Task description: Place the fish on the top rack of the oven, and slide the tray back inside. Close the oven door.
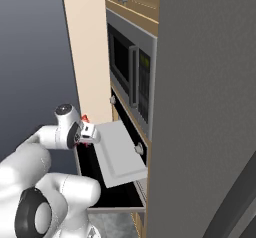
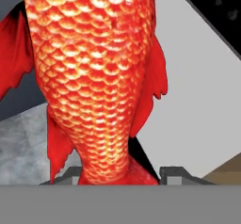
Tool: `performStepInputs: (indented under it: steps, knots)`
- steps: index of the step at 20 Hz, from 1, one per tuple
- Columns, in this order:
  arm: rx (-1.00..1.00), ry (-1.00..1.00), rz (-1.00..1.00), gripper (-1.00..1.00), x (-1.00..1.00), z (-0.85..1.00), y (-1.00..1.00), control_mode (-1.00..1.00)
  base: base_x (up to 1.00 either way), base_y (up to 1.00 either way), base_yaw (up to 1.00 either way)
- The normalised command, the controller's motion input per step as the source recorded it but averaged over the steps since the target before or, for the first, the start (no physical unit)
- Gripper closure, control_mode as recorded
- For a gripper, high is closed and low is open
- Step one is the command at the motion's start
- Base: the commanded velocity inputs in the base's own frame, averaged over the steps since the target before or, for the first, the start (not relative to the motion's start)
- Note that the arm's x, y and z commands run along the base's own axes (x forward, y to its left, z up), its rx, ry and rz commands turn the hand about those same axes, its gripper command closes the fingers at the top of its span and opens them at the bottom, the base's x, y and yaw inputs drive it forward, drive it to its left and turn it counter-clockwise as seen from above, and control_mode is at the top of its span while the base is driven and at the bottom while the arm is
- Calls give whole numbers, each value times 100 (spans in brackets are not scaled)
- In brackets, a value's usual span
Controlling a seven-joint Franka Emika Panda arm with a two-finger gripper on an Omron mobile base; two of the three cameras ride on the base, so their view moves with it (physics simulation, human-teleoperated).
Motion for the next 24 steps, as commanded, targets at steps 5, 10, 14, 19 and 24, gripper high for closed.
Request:
performStepInputs:
  steps: [5,10,14,19,24]
  knots:
    - [-7,-1,7,100,17,-33,-9,-100,0,0,0]
    - [-9,0,3,100,22,-23,-14,-100,0,0,0]
    - [-8,0,3,100,23,-30,-12,-100,0,0,0]
    - [-7,0,1,100,34,-31,-1,-100,0,0,0]
    - [-5,0,0,100,42,-32,-7,-100,0,0,0]
